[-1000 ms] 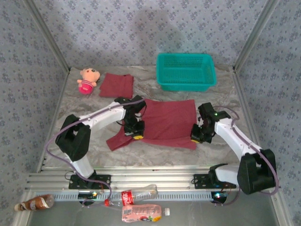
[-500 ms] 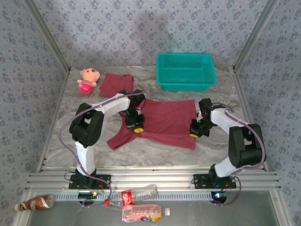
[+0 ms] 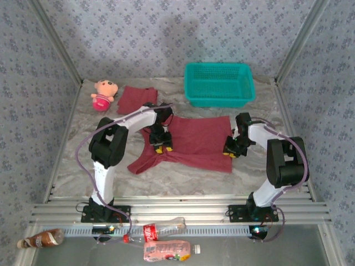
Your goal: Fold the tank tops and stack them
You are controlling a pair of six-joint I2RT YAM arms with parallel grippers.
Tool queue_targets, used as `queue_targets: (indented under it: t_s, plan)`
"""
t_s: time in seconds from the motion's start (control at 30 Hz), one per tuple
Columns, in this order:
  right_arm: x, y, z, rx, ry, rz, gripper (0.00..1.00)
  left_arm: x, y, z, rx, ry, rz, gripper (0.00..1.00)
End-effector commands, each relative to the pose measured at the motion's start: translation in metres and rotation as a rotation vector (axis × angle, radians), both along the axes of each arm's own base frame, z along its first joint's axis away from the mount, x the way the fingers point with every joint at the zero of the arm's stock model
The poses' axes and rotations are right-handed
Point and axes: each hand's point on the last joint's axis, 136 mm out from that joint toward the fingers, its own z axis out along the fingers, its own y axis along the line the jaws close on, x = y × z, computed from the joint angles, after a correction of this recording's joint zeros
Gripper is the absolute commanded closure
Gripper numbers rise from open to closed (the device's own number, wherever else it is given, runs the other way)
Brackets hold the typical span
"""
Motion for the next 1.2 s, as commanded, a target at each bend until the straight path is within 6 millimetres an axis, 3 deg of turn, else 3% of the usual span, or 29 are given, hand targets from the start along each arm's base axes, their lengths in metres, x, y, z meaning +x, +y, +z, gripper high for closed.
queue_targets:
  t_s: [0.0,0.13,0.23,0.3,0.4,0.5,0.6,0.77,0.97,1.17]
  plan:
    - [0.006,-0.010,0.016,-0.053,-0.046,0.022,0.69,0.000,0.018,0.025,0.064,-0.049,-0.028,0.55]
    - [-0.003,-0.015,0.038,-0.084,-0.073,0.041,0.59,-0.016,0.041,0.054,0.106,-0.097,0.002,0.47]
    - [-0.014,-0.019,0.053,-0.104,-0.087,0.045,0.55,-0.044,0.061,0.065,0.141,-0.077,0.053,0.45]
    - [-0.023,-0.008,0.064,-0.071,-0.111,0.053,0.55,-0.068,0.064,0.067,0.130,-0.059,0.103,0.44]
    - [-0.040,0.023,0.066,-0.003,-0.120,0.068,0.55,-0.109,0.061,0.054,0.129,0.002,0.135,0.44]
    - [-0.051,0.051,0.051,0.025,-0.117,0.109,0.55,-0.135,0.072,0.028,0.167,0.042,0.159,0.44]
    - [-0.047,0.067,0.041,0.033,-0.133,0.170,0.55,-0.133,0.101,0.015,0.267,0.027,0.145,0.44]
    - [-0.053,0.064,0.018,-0.003,-0.076,0.211,0.55,-0.120,0.132,0.006,0.367,0.001,0.091,0.44]
    - [-0.060,0.048,0.004,-0.069,-0.050,0.220,0.55,-0.093,0.149,0.010,0.412,-0.054,0.040,0.45]
    - [-0.064,0.037,-0.004,-0.112,-0.034,0.207,0.55,-0.087,0.160,0.003,0.455,-0.027,-0.028,0.51]
